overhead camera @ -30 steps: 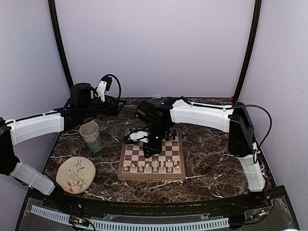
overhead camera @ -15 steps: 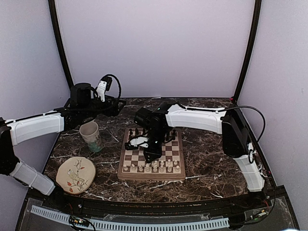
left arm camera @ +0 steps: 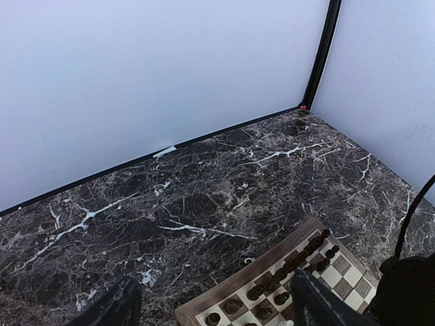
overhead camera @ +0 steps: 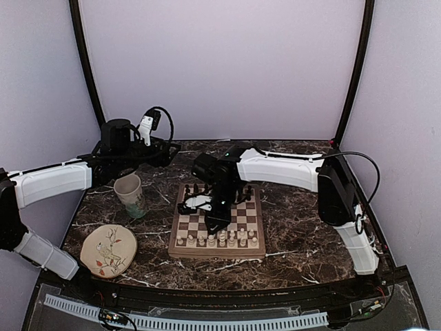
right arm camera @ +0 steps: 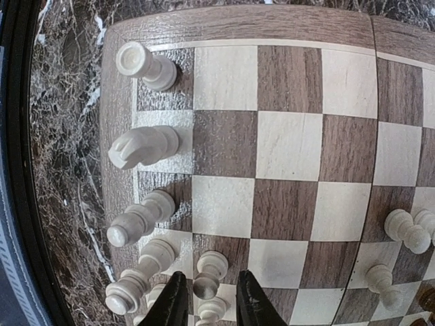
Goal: Set up the chess pieces on the board
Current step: Place the pawn at d2, then pick up the pawn from the chessboard, then place the pawn at c2.
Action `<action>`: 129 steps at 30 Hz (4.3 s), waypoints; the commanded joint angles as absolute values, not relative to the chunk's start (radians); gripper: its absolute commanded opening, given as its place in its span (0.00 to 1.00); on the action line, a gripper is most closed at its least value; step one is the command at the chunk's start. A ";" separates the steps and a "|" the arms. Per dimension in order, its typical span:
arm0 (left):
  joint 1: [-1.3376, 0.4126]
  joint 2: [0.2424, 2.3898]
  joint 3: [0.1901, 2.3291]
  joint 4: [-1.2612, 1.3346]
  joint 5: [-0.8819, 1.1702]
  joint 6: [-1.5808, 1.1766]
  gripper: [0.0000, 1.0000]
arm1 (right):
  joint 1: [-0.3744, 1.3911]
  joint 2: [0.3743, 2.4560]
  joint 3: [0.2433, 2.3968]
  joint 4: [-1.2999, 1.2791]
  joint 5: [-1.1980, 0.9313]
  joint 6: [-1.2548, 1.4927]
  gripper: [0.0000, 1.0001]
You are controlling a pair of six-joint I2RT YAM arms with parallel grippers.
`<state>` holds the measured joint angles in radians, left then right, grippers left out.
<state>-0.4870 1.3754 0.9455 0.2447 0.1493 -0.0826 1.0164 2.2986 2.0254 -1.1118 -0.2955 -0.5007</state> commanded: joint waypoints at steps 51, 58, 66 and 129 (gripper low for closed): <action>-0.484 1.395 0.963 0.250 0.199 -0.112 0.78 | 0.874 2.391 2.243 -1.121 -0.270 -0.462 0.30; -0.484 1.397 0.963 0.249 0.202 -0.116 0.78 | 0.885 2.433 2.288 -1.124 -0.271 -0.460 0.30; -0.484 1.400 0.965 0.249 0.206 -0.118 0.78 | 0.887 2.457 2.308 -1.125 -0.286 -0.459 0.29; -0.484 1.385 0.965 0.245 0.192 -0.104 0.77 | 1.039 2.441 2.218 -1.174 -0.334 -0.521 0.12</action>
